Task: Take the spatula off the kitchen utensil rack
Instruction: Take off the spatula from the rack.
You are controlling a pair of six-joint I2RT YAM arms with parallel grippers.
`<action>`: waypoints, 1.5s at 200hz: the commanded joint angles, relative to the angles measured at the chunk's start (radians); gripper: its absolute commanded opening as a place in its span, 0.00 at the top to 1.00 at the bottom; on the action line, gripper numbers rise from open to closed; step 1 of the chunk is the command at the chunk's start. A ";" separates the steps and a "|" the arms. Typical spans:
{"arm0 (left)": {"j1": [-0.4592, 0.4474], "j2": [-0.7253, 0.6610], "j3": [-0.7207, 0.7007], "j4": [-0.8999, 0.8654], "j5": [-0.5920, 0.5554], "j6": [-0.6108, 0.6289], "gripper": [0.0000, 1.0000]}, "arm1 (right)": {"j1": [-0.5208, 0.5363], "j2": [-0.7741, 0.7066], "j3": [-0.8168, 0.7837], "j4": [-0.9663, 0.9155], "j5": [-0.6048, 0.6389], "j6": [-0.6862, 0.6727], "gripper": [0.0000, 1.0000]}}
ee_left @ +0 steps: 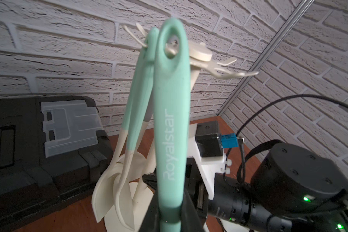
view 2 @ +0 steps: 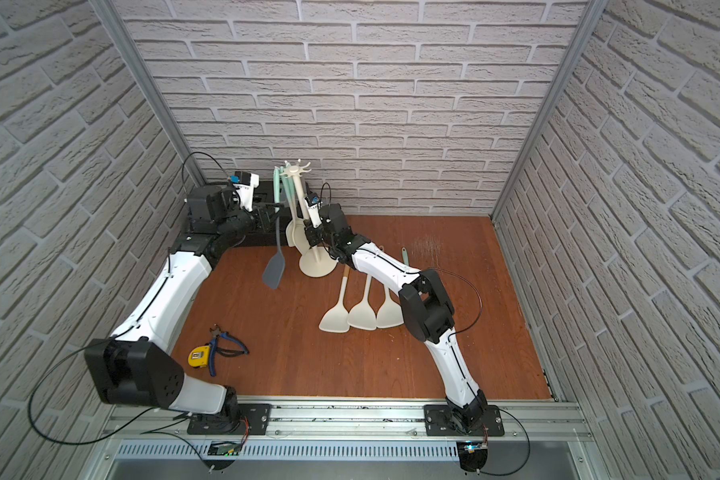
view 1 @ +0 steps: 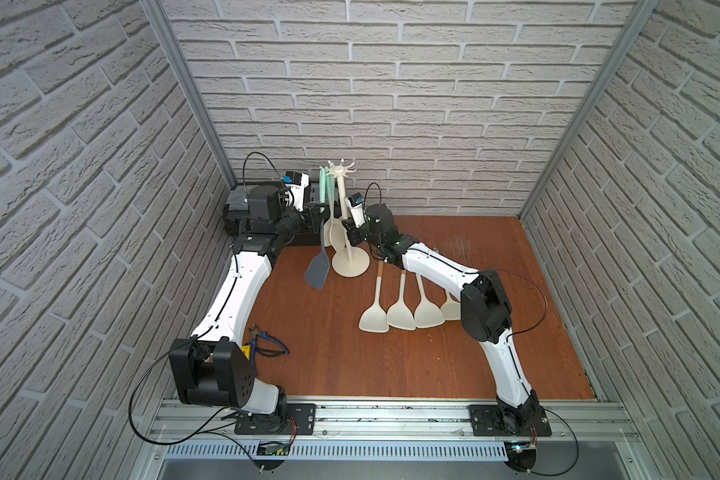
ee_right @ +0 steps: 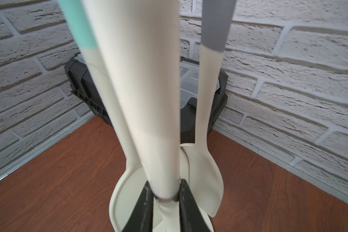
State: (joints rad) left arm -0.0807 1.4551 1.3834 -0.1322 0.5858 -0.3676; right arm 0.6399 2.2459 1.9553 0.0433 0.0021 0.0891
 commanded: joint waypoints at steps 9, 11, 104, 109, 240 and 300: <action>0.027 -0.050 -0.016 0.259 0.022 -0.125 1.00 | 0.006 0.009 -0.037 -0.100 -0.022 0.006 0.97; 0.027 -0.050 -0.017 0.261 0.022 -0.127 1.00 | 0.006 0.008 -0.036 -0.101 -0.022 0.006 0.97; 0.035 -0.135 -0.059 0.217 0.016 -0.113 1.00 | 0.006 -0.026 0.014 -0.204 -0.034 0.042 0.51; 0.035 -0.141 -0.061 0.211 0.014 -0.110 1.00 | 0.006 -0.034 0.013 -0.207 -0.036 0.049 0.50; -0.039 -0.333 -0.156 0.022 -0.136 -0.100 1.00 | 0.014 -0.485 -0.370 -0.347 -0.050 0.238 0.47; -0.342 -0.291 -0.154 -0.031 -0.434 -0.073 1.00 | 0.141 -0.765 -0.616 -0.303 -0.024 0.354 0.48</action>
State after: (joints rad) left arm -0.3611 1.1435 1.2320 -0.1894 0.2974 -0.4332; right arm 0.7067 1.5581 1.3544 -0.3084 -0.0349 0.4000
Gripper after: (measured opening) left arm 0.161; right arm 0.523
